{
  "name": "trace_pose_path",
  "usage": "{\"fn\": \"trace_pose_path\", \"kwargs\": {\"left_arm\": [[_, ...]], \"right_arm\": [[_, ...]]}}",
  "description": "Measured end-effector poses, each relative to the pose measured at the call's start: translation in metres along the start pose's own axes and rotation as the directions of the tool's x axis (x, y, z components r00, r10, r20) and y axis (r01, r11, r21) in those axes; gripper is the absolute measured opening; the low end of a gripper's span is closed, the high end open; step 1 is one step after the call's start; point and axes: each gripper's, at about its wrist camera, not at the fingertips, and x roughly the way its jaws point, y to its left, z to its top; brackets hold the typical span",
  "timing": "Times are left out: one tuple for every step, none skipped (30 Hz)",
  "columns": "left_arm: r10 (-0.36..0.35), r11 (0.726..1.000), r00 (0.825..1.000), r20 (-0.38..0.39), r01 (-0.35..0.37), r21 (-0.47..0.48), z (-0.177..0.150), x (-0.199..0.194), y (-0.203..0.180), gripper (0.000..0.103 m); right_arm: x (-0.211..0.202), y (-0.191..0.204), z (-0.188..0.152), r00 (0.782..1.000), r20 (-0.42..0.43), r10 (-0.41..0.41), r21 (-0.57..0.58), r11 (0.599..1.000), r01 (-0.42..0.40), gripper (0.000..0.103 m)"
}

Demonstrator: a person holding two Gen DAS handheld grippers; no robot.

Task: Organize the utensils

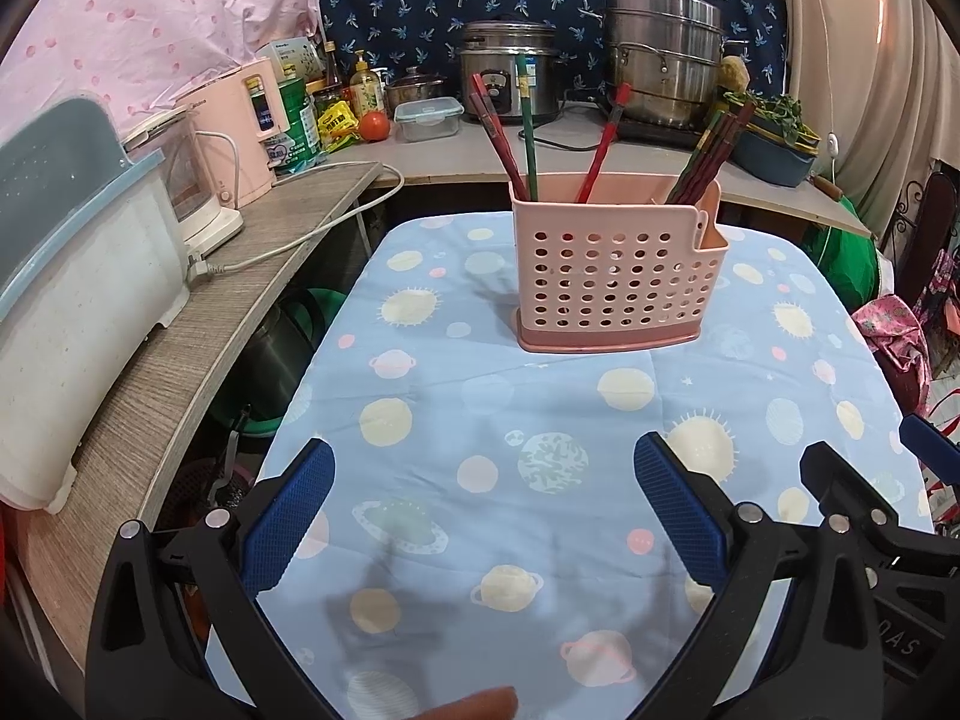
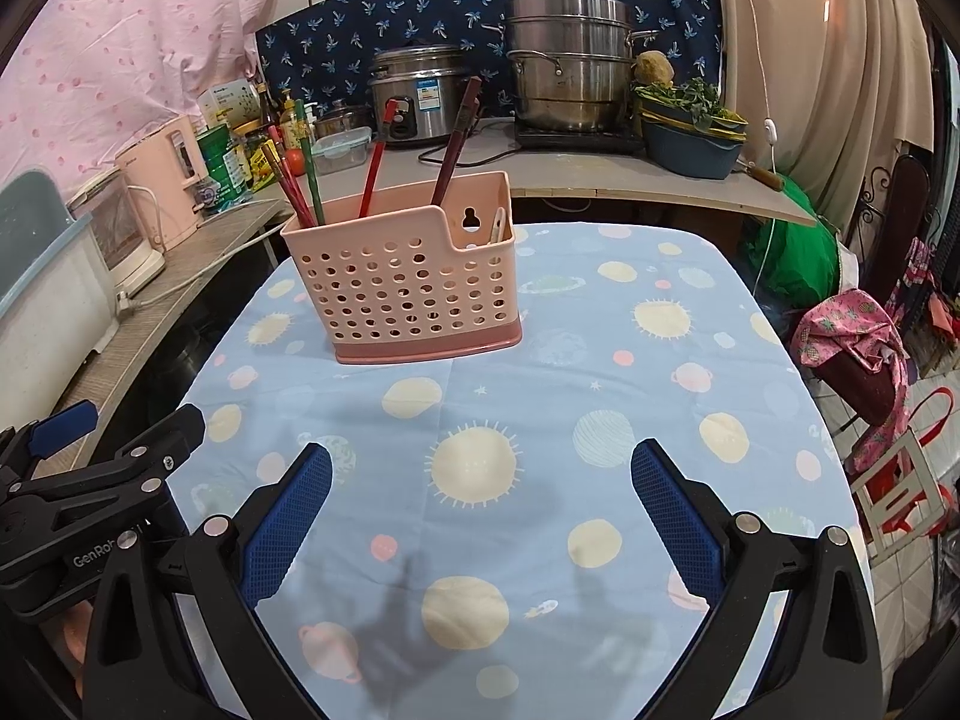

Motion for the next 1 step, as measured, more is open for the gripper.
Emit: {"fn": "trace_pose_path", "kwargs": {"left_arm": [[-0.001,1.000,1.000,-0.002,0.001,0.003,0.0000,0.0003,0.0003,0.096]], "right_arm": [[0.0001,-0.0004,-0.0002,1.000,0.000,-0.001,0.000,1.000,0.001,0.096]]}}
